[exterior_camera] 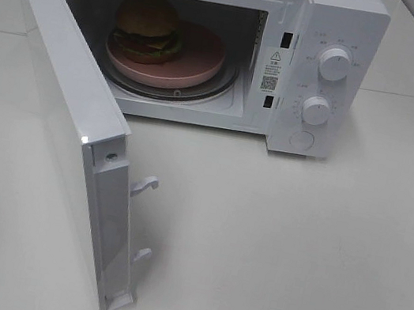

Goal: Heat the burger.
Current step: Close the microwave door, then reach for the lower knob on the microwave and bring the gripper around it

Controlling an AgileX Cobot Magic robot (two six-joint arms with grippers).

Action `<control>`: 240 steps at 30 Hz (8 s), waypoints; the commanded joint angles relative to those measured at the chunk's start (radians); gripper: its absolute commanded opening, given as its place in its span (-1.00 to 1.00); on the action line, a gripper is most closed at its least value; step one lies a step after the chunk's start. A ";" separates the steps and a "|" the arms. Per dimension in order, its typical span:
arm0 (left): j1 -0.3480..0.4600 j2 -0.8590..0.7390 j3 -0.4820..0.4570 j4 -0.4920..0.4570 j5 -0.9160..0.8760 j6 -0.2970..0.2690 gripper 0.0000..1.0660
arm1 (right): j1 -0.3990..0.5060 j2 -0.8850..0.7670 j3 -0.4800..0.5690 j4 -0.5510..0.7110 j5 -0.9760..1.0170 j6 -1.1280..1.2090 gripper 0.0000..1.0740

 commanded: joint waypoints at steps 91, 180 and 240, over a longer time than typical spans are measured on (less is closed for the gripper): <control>-0.005 0.988 0.354 0.285 -1.706 -0.319 -1.00 | -0.001 -0.029 0.003 -0.043 -0.005 0.054 0.32; -0.565 1.798 -0.083 -0.039 -2.009 -0.097 -1.00 | -0.001 -0.029 0.003 -0.043 -0.005 0.054 0.32; -0.728 2.068 -0.638 -0.249 -1.848 0.059 -1.00 | -0.001 -0.029 0.003 -0.043 -0.005 0.054 0.32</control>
